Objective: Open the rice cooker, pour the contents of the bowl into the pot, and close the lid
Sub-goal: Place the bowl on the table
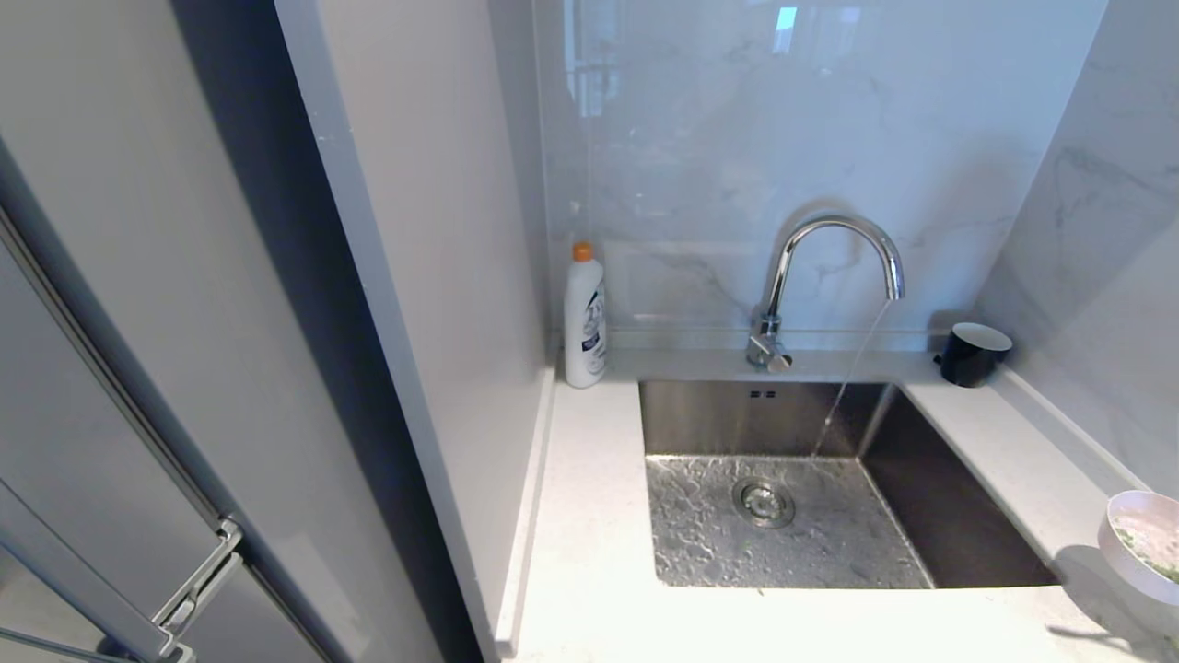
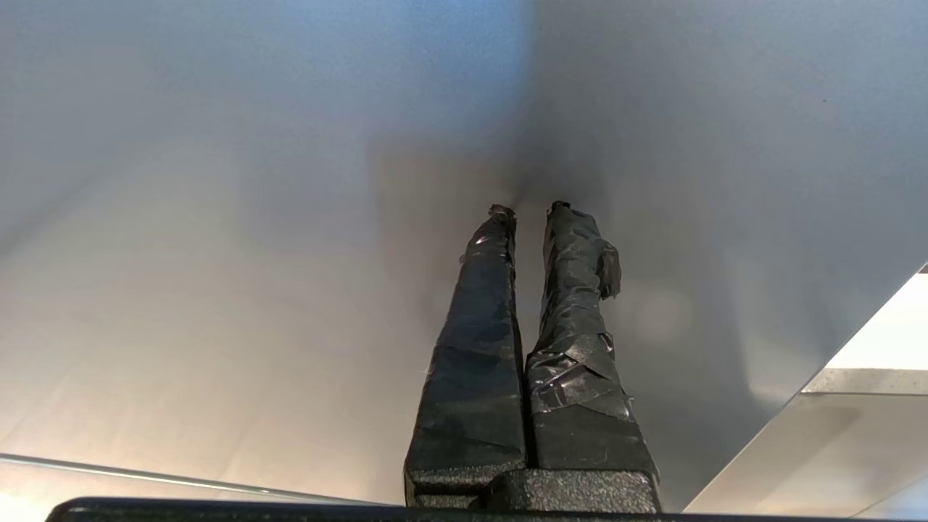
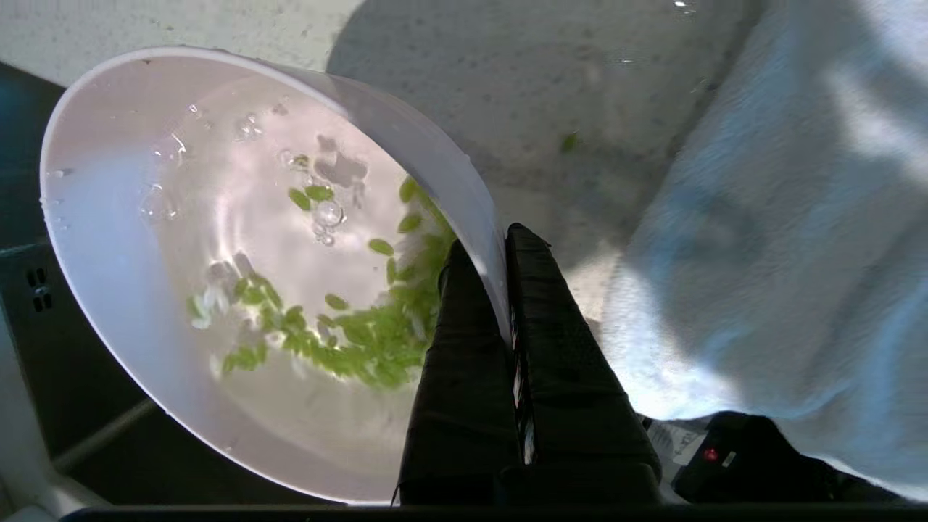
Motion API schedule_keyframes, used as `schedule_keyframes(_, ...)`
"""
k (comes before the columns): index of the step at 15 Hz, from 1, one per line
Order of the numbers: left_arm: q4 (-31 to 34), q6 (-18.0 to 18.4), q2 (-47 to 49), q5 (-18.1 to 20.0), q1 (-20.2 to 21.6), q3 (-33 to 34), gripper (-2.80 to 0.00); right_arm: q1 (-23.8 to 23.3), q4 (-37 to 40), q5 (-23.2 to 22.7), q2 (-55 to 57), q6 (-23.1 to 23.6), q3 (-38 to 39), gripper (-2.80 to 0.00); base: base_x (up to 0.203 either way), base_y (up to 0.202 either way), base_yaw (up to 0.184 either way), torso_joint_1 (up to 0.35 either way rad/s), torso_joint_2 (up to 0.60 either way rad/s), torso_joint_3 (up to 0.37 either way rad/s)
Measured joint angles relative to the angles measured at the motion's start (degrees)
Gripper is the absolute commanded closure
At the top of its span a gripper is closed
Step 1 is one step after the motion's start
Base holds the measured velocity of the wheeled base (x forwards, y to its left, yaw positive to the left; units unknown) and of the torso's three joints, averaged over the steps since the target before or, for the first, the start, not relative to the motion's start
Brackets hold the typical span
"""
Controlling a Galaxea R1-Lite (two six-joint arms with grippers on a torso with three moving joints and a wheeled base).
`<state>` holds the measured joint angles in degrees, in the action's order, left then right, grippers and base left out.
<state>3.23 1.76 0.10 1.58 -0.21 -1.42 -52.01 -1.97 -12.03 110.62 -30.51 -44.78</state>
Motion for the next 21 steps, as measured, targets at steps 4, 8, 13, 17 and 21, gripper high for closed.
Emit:
schedule_keyframes(4, -0.01, 0.0, 0.0, 0.02, 0.01, 0.01, 0.0, -3.65, -0.71, -0.45, -0.12, 3.24, 3.85, 0.0, 0.0, 0.0, 0.0, 0.0, 0.0, 0.0)
schedule_keyframes(8, -0.01, 0.02, 0.0, 0.05, 0.0, 0.01, 0.0, -6.79, -3.93, -0.45, 0.11, 6.69, 7.49, 0.0, 0.0, 0.0, 0.0, 0.0, 0.0, 0.0)
schedule_keyframes(13, 0.01, 0.0, 0.0, 0.04, 0.0, 0.01, 0.0, -8.56, -9.33, -0.26, 1.85, 8.24, 10.43, 0.0, 0.0, 0.0, 0.0, 0.0, 0.0, 0.0)
schedule_keyframes(17, 0.0, 0.0, 0.0, 0.01, 0.0, 0.01, 0.0, -8.67, -9.33, 0.13, 2.56, 9.09, 10.68, 0.0, 0.0, 0.0, 0.0, 0.0, 0.0, 0.0)
schedule_keyframes(21, 0.01, -0.02, 0.0, 0.01, -0.01, 0.01, 0.0, -8.65, -9.46, 0.29, 3.3, 9.13, 10.28, -2.8, 0.0, 0.0, 0.0, 0.0, 0.0, 0.0)
